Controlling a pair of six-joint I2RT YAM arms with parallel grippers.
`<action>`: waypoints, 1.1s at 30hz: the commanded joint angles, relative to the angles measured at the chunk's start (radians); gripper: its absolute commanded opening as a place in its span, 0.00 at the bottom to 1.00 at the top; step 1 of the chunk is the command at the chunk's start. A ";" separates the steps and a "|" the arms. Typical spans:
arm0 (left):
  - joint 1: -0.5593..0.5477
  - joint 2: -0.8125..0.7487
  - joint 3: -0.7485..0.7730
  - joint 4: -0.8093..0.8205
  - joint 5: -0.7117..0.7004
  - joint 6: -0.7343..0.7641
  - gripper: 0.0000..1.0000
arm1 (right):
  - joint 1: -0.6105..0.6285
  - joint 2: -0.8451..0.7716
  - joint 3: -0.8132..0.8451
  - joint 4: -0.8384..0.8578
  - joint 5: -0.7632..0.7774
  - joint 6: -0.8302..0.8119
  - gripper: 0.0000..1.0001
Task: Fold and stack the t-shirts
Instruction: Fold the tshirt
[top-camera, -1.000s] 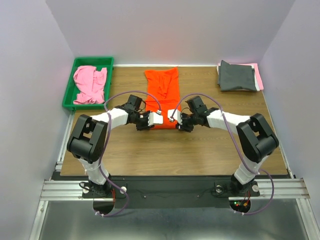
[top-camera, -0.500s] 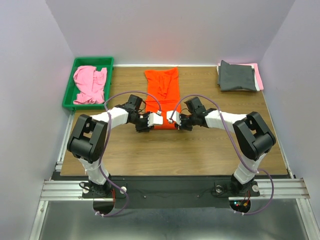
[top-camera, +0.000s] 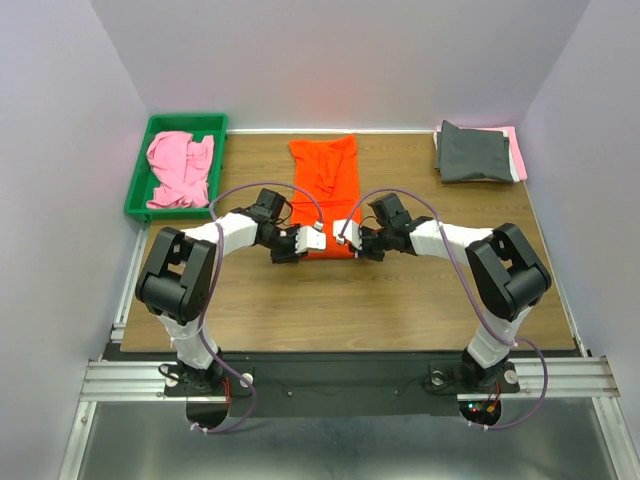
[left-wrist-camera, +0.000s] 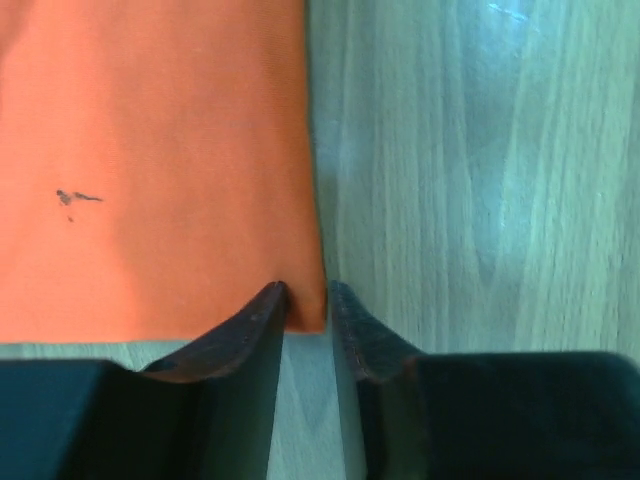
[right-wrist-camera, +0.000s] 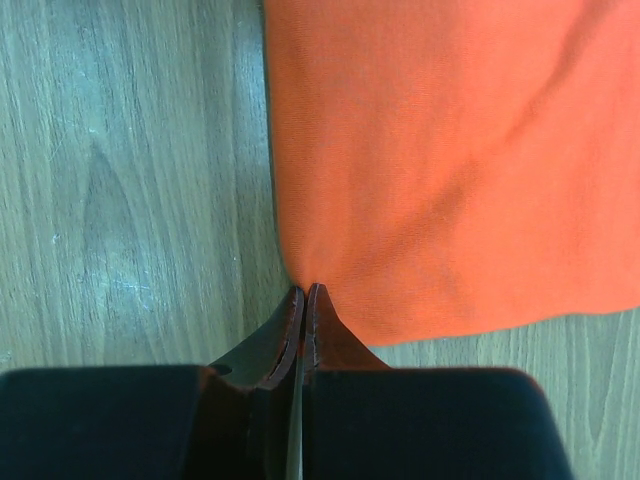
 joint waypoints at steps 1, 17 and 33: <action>-0.006 0.025 0.031 -0.017 -0.004 0.000 0.23 | 0.010 0.013 0.036 -0.001 0.014 0.040 0.01; 0.043 -0.092 0.144 -0.161 0.071 -0.063 0.00 | 0.010 -0.111 0.126 -0.115 0.020 0.138 0.01; 0.008 -0.406 0.132 -0.455 0.165 -0.045 0.00 | 0.039 -0.367 0.201 -0.501 -0.083 0.154 0.01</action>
